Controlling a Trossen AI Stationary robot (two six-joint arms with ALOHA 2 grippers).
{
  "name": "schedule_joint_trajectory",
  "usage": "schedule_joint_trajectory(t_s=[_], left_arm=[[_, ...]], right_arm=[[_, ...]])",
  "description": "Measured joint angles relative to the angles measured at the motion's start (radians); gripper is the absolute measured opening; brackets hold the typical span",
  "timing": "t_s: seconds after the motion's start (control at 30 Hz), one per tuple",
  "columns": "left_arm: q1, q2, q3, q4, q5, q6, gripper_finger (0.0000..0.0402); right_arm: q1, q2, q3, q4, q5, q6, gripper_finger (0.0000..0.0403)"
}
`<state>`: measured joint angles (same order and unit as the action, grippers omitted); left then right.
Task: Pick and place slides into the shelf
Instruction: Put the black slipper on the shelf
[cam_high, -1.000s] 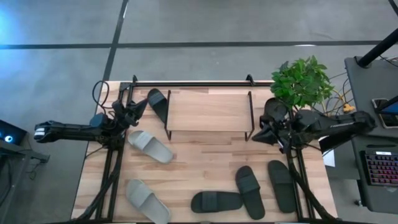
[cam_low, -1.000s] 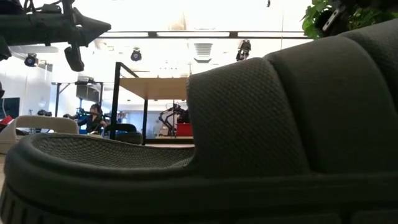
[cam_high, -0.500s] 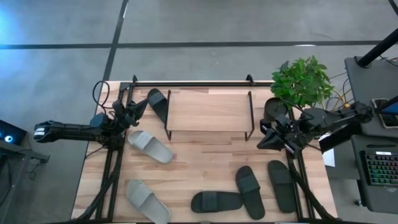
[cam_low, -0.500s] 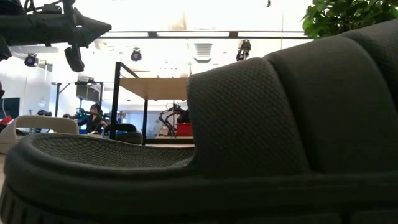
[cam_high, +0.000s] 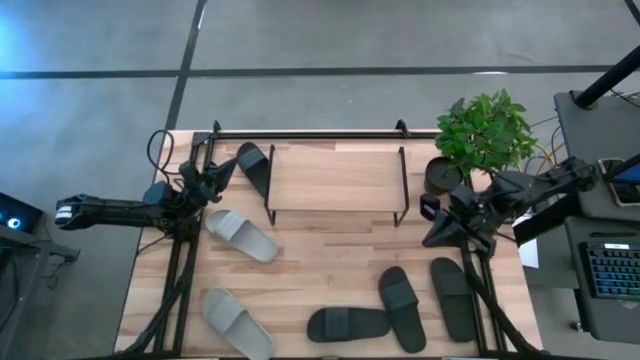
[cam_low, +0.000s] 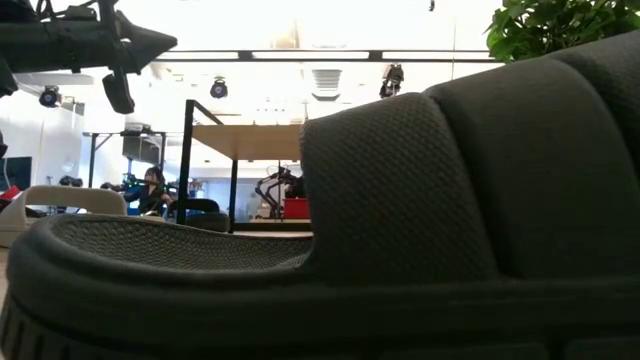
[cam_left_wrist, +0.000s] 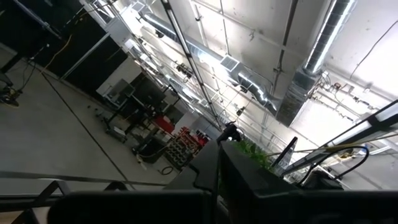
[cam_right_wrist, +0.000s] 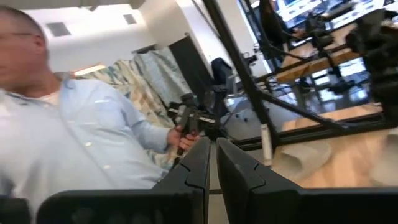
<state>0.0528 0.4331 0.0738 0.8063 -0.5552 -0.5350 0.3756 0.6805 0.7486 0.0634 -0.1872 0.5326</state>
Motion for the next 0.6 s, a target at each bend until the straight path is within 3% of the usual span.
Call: schedule_joint_trajectory(t_s=[0.3, 0.43, 0.5, 0.6], left_arm=[[0.000, -0.011, 0.048, 0.020, 0.065, -0.050, 0.0002], [0.000, 0.046, 0.138, -0.027, 0.133, 0.061, 0.0002], [0.000, 0.080, 0.200, -0.107, 0.139, 0.135, 0.0002], [0.000, 0.115, 0.316, -0.383, 0.112, 0.227, 0.0002]], right_arm=[[0.077, -0.019, -0.003, -0.007, 0.031, 0.046, 0.0022], [0.077, -0.018, -0.003, -0.008, 0.032, 0.054, 0.0022], [0.077, -0.022, -0.003, -0.006, 0.032, 0.054, 0.0022], [0.077, -0.026, -0.003, -0.002, 0.032, 0.053, 0.0022]])
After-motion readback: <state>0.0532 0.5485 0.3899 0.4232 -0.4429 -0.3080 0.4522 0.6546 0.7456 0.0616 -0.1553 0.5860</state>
